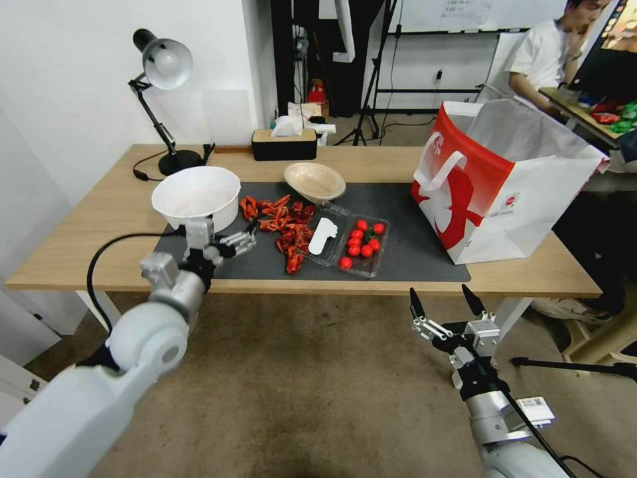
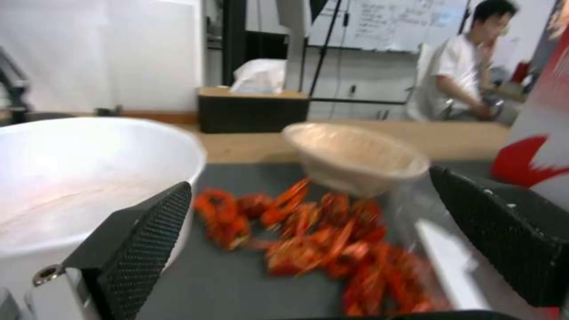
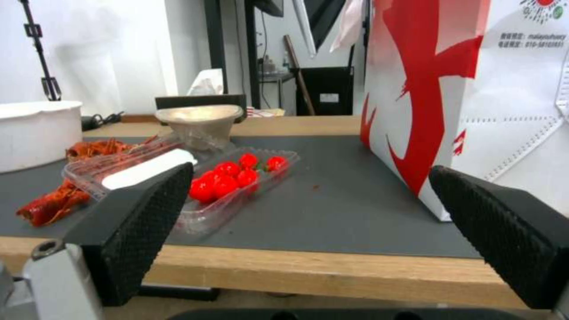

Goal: Pick up the trash from the table and place it into the takeout bag.

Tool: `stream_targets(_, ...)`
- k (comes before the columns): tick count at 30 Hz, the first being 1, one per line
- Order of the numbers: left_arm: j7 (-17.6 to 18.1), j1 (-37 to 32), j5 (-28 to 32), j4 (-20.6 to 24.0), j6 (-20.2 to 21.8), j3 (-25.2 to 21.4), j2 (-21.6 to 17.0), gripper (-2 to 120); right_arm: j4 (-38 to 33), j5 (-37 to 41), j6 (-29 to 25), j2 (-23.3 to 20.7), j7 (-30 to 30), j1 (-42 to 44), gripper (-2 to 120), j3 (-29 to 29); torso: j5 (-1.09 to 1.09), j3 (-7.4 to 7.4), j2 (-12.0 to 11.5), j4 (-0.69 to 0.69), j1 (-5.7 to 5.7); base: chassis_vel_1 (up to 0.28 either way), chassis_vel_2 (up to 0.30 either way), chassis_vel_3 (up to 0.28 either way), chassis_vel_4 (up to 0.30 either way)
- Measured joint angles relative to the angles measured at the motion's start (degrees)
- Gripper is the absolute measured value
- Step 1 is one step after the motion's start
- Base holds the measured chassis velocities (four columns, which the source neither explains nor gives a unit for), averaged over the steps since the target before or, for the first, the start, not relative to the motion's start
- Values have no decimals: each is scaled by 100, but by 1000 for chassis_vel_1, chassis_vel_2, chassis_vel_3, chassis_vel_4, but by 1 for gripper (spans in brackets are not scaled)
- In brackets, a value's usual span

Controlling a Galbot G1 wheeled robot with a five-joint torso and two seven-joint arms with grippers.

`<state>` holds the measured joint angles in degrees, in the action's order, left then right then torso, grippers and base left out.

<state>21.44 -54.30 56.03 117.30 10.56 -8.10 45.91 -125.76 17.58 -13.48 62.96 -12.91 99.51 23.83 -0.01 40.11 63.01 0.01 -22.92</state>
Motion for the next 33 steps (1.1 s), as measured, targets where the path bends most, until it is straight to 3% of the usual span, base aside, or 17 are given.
stream_targets(1,30,420,305,-142,59,258,59,100,-20,-43,6,26,-9,31,100,11,2,0,0,-2,0,0,0,0,0)
stream_targets(2,30,420,305,-142,59,258,59,100,-20,-43,6,26,-9,31,100,11,2,0,0,-2,0,0,0,0,0)
stream_targets(4,214,1164,864,-439,242,809,221,100,-66,-116,10,81,-27,107,100,38,1,0,0,-2,0,0,0,0,0)
stream_targets(8,378,1756,1332,-706,416,1255,413,100,-106,-168,10,135,-33,205,100,82,0,0,0,-2,0,0,0,0,0)
stream_targets(11,736,2597,2138,-1202,655,1687,778,100,-156,-221,7,227,-49,342,100,163,1,0,0,-2,0,0,0,0,0)
stream_targets(12,736,2597,2138,-1202,655,1687,778,100,-156,-221,7,227,-49,342,100,163,1,0,0,-2,0,0,0,0,0)
stream_targets(14,1178,3024,3002,-1489,1006,1720,1083,100,-194,-279,-8,287,-53,420,100,213,3,0,0,-2,-1,0,0,0,0)
stream_targets(18,1430,3303,3612,-1857,1177,1705,1350,100,-211,-333,-38,346,-54,500,100,255,1,0,1,-1,0,0,0,0,0)
stream_targets(20,1725,3600,4239,-2401,1339,1694,1641,100,-229,-380,-77,406,-58,550,100,298,1,0,1,-1,-1,0,0,0,0)
stream_targets(21,1725,3600,4239,-2401,1339,1694,1641,100,-229,-380,-77,406,-58,550,100,298,1,0,1,-1,-1,0,0,0,0)
stream_targets(23,1924,3845,4711,-2882,1623,1668,1878,100,-249,-415,-91,460,-65,588,100,333,2,0,1,-1,0,0,0,0,0)
stream_targets(24,1924,3845,4711,-2882,1623,1668,1878,100,-249,-415,-91,460,-65,588,100,333,2,0,1,-1,0,0,0,0,0)
stream_targets(26,1993,4061,4924,-3351,1847,1629,2109,100,-270,-440,-99,506,-67,632,100,371,2,0,1,-2,0,0,0,0,0)
stream_targets(28,1995,4105,4935,-3466,1869,1626,2162,100,-272,-444,-101,513,-67,644,100,382,1,0,1,-1,0,0,0,0,0)
stream_targets(30,1970,4278,4933,-3998,1907,1633,2366,100,-278,-465,-122,543,-68,707,100,442,1,0,1,-2,0,0,0,0,0)
stream_targets(33,1912,4333,4910,-4288,1933,1635,2445,100,-279,-474,-135,557,-68,721,100,460,0,0,1,-1,0,0,0,0,0)
